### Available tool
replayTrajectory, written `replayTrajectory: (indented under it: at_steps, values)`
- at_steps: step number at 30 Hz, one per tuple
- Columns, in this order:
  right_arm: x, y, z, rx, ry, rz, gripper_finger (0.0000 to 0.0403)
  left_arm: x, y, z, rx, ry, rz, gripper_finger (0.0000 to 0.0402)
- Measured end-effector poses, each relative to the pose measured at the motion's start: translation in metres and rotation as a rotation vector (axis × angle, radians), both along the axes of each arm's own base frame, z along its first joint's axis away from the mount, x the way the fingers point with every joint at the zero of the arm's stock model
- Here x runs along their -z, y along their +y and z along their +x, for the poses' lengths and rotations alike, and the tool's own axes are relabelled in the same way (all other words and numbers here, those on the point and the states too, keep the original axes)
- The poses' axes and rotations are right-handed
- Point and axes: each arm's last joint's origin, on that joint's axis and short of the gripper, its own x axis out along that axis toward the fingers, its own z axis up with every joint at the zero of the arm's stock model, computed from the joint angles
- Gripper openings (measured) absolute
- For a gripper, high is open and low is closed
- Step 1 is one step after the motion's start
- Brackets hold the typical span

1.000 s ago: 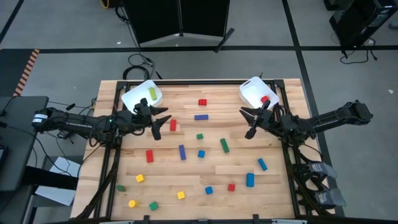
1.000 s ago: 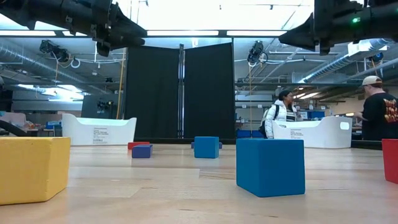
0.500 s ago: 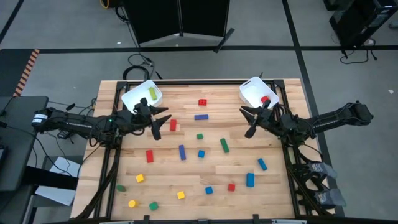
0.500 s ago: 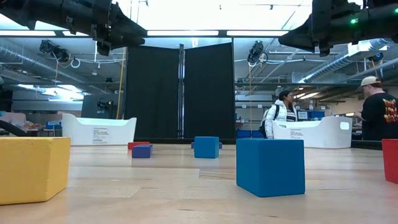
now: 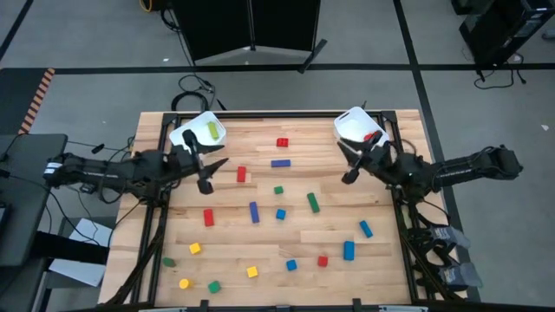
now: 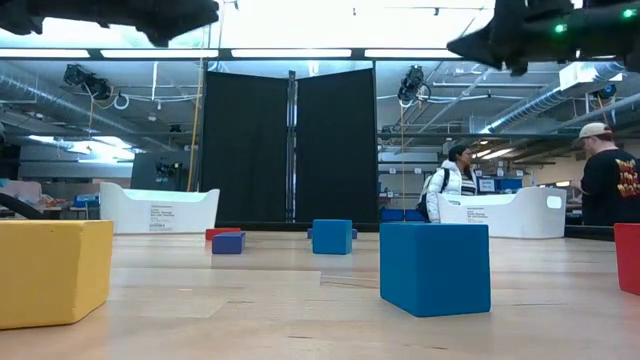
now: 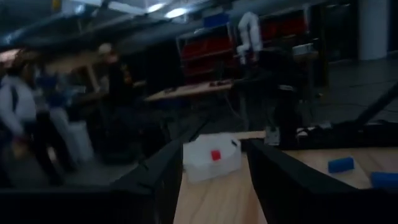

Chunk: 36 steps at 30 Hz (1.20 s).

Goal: Sort blocks by size
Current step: Put the large violet block into the left white bin

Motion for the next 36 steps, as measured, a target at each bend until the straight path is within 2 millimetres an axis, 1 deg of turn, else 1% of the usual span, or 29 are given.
replayTrajectory:
  at_steps: [3,7,13,17,20,25,30,36]
  values:
    - [-0.011,-0.008,-0.004,0.007,-0.093,-0.071,0.0079,-0.005,0.006,-0.003,-0.052,-0.035,0.049,0.0188]
    - [-0.02,-0.017,-0.009,0.057,-0.148,-0.155,0.0078,-0.014,0.02,-0.008,-0.172,-0.097,0.107,0.0188]
    - [-0.038,-0.031,-0.012,0.176,-0.156,-0.226,0.0078,-0.025,0.041,-0.018,-0.33,-0.17,0.239,0.0188]
    - [-0.044,-0.04,-0.012,0.253,-0.121,-0.278,0.0078,-0.031,0.054,-0.023,-0.456,-0.191,0.317,0.0188]
    - [-0.045,-0.047,-0.01,0.296,-0.104,-0.283,0.0078,-0.031,0.062,-0.025,-0.515,-0.192,0.331,0.0188]
    - [-0.039,-0.055,-0.005,0.32,-0.053,-0.272,0.0078,-0.027,0.072,-0.022,-0.563,-0.145,0.331,0.0188]
    - [-0.033,-0.061,0.0,0.339,-0.011,-0.262,0.0078,-0.023,0.08,-0.017,-0.568,-0.123,0.323,0.0188]
    - [-0.029,-0.063,0.004,0.337,0.012,-0.258,0.0078,-0.018,0.085,-0.011,-0.57,-0.105,0.305,0.0188]
